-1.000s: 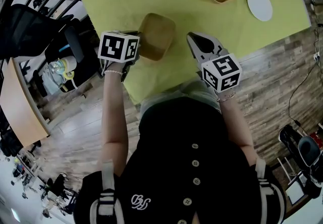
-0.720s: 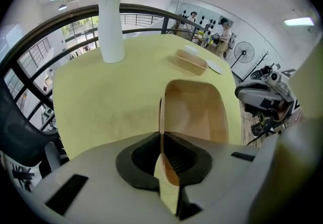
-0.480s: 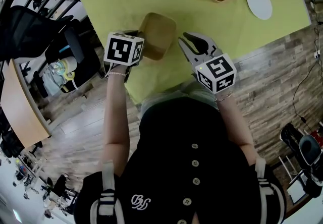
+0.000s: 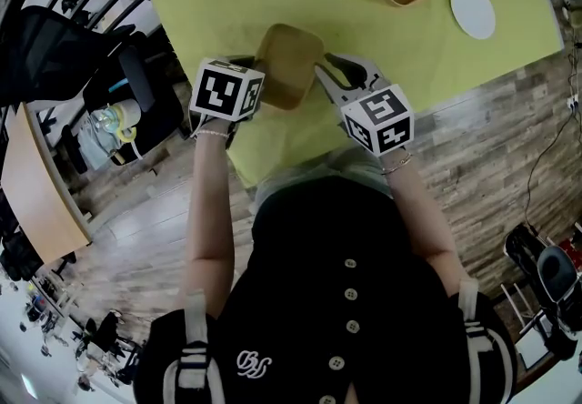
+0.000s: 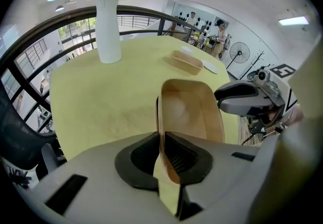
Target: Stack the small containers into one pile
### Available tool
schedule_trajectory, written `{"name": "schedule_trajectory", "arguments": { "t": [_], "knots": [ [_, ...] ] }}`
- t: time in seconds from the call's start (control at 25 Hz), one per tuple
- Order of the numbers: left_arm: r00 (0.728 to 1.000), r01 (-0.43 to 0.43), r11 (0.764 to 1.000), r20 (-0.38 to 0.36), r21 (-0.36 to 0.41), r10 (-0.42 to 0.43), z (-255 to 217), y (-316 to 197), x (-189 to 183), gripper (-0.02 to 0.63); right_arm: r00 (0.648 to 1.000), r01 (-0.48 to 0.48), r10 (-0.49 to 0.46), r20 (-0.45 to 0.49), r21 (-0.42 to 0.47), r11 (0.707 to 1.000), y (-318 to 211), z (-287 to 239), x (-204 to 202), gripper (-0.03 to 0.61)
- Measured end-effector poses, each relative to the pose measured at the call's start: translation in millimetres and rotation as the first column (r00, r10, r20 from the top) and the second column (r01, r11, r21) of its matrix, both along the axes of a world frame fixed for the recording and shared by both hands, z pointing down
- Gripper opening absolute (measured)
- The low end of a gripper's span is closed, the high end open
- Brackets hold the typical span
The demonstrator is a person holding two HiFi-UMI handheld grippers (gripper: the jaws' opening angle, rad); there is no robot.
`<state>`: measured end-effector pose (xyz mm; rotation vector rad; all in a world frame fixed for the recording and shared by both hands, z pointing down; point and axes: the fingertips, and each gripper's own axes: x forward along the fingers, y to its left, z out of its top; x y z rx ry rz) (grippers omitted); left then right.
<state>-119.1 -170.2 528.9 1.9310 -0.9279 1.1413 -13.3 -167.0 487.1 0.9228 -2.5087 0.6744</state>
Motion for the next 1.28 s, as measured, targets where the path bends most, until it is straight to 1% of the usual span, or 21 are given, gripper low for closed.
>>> {"name": "schedule_trajectory", "arguments": {
  "t": [0.2,0.36,0.52,0.64,0.8,0.96,1.28],
  "knots": [
    [1.000,-0.003,1.000,-0.013,-0.008,0.002,2,-2,1,0.048,1.000,-0.005,0.005,0.015,-0.010,1.000,-4,2,0,0.089],
    [0.999,0.003,1.000,-0.032,-0.016,-0.004,1,-1,1,0.046,0.999,-0.017,0.019,0.043,-0.043,0.999,-3,4,-1,0.091],
    [0.994,0.036,0.998,-0.098,-0.052,-0.041,-1,-1,4,0.032,0.998,-0.030,0.032,0.052,-0.038,0.999,-4,-2,-3,0.084],
    [0.989,0.055,0.996,-0.136,-0.076,-0.065,-3,-1,4,0.032,0.995,-0.042,0.046,0.086,-0.041,0.998,-7,-9,-3,0.084],
    [0.989,0.043,0.994,-0.137,-0.102,-0.057,-8,0,2,0.032,0.995,-0.037,0.041,0.094,-0.050,0.998,-5,-13,-4,0.084],
    [0.990,0.028,0.991,-0.133,-0.131,-0.045,-3,2,2,0.034,0.993,-0.048,0.057,0.100,-0.082,0.995,-3,-5,-3,0.086],
    [0.996,-0.012,0.995,-0.089,-0.101,0.003,2,0,5,0.040,0.995,-0.061,0.068,0.067,-0.111,0.992,-6,11,2,0.087]
  ]
}}
